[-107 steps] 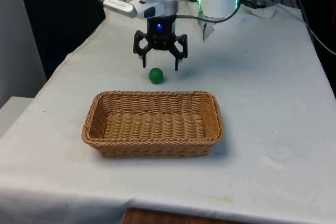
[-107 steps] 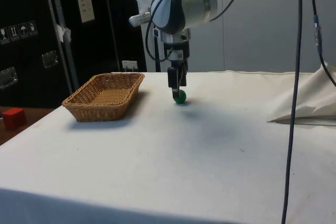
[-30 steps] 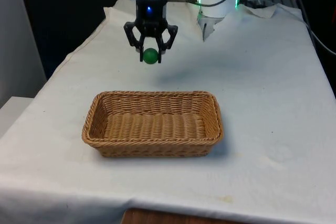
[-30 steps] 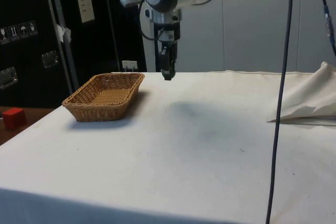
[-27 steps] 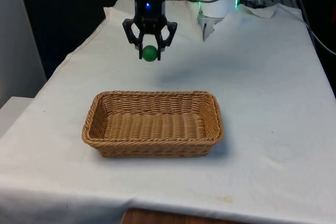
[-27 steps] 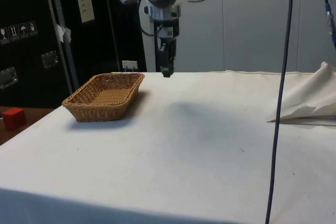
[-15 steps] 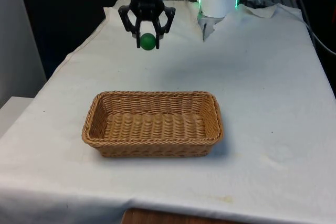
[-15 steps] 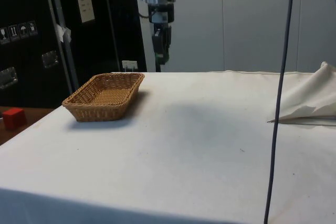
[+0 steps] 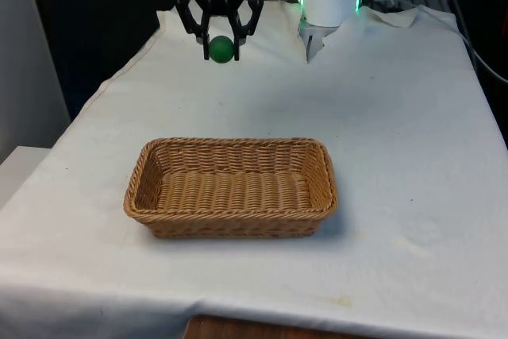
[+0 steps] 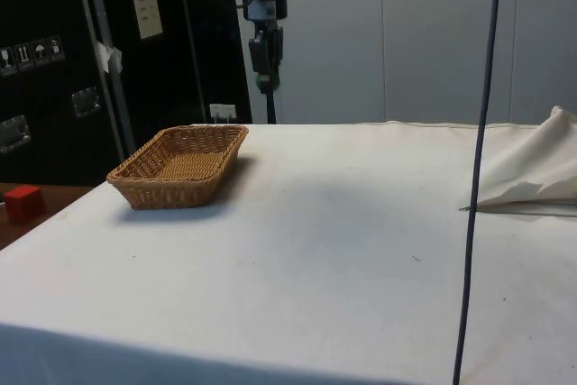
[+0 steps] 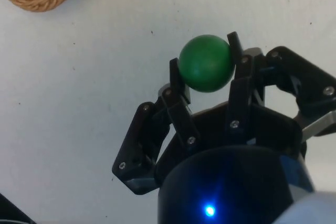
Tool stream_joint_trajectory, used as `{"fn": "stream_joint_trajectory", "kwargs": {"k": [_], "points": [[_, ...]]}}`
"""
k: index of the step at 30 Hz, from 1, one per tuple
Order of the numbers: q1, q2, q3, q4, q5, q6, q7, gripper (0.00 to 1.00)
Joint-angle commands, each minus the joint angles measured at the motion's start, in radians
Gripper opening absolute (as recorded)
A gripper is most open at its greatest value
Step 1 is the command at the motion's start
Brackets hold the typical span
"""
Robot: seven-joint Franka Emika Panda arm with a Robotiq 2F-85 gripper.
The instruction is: Pick up the ball and place it into the basket.
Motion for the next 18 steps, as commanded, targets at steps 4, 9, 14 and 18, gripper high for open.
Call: {"fn": "stream_joint_trajectory", "kwargs": {"k": [4, 9, 14, 18], "points": [[0.000, 0.035, 0.007, 0.060, 0.000, -0.045, 0.015, 0.00], [-0.001, 0.062, 0.015, 0.103, 0.007, -0.067, 0.024, 0.00], [-0.002, 0.109, 0.027, 0.165, 0.016, -0.090, 0.041, 0.00], [-0.003, 0.141, 0.037, 0.205, 0.020, -0.099, 0.056, 0.00]]}}
